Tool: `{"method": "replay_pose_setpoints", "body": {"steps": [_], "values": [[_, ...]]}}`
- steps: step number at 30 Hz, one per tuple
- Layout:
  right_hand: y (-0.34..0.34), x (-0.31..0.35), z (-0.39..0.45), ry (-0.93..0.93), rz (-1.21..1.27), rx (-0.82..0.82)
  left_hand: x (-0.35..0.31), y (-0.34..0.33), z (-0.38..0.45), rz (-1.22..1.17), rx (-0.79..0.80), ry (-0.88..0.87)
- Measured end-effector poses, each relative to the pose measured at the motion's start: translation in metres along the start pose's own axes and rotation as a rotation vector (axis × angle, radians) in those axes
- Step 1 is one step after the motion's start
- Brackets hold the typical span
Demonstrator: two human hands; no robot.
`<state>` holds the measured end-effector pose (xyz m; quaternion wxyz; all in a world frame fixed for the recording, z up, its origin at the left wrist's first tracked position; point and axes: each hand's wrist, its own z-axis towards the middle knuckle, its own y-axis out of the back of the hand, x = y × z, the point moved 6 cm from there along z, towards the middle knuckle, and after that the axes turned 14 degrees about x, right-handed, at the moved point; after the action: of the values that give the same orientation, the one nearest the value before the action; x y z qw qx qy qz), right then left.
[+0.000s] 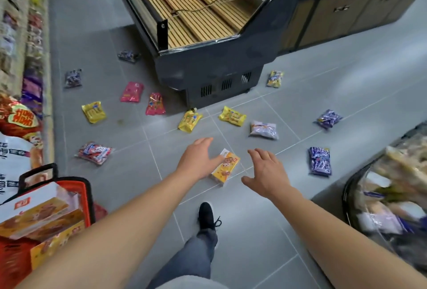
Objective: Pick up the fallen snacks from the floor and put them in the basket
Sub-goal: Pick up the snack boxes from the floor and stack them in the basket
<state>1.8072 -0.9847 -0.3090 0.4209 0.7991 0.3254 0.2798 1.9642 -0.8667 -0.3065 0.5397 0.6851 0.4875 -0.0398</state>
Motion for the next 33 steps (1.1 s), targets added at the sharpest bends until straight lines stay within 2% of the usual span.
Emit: {"method": "replay_pose_setpoints", "body": {"steps": [12, 19, 25, 33], "values": [[0.085, -0.039, 0.161, -0.014, -0.02, 0.11, -0.016, 0.047, 0.165, -0.044, 0.058, 0.058], [0.113, -0.057, 0.231, 0.031, -0.043, 0.169, -0.012, 0.057, 0.225, -0.078, 0.07, 0.148], [0.121, -0.075, 0.302, 0.142, -0.107, 0.263, 0.001, 0.046, 0.274, -0.178, 0.034, 0.289], [0.114, -0.115, 0.416, 0.279, -0.169, 0.452, 0.009, 0.013, 0.336, -0.36, -0.064, 0.58]]}}
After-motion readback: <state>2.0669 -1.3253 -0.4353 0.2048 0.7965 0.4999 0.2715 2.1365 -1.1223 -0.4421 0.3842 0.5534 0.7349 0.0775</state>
